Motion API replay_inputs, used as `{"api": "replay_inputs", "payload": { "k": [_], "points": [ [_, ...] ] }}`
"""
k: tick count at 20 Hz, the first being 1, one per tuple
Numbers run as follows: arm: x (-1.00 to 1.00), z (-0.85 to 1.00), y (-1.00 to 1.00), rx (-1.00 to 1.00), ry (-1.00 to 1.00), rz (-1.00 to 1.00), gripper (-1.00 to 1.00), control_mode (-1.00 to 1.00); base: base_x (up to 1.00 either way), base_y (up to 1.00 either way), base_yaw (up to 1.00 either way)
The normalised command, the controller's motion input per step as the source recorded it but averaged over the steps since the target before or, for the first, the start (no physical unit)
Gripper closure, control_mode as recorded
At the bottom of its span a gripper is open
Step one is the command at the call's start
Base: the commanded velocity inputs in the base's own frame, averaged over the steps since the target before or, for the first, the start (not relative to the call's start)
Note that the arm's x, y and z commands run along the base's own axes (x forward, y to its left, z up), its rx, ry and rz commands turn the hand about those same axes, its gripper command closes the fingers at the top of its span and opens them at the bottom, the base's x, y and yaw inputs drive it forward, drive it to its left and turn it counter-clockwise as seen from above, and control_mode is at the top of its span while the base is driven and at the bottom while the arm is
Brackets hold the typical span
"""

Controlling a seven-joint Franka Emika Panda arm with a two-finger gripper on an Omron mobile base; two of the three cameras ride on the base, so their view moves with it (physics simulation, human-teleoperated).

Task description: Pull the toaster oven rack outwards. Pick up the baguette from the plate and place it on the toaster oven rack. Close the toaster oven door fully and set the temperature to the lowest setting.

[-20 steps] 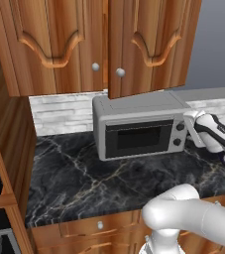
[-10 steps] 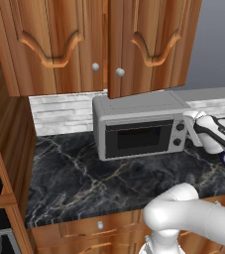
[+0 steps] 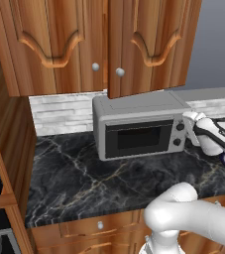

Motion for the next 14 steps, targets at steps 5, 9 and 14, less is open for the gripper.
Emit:
{"api": "replay_inputs", "payload": {
  "k": [5,9,14],
  "points": [
    [0.12,-0.14,0.0,0.0,-0.06,0.0,-1.0,-1.0,0.0,0.0,0.0],
    [0.1,-0.09,0.0,0.0,-0.03,0.0,-1.0,-1.0,0.0,0.0,0.0],
    [0.12,-0.03,0.1,0.0,0.0,0.0,-1.0,-1.0,0.0,0.0,0.0]
  ]
}}
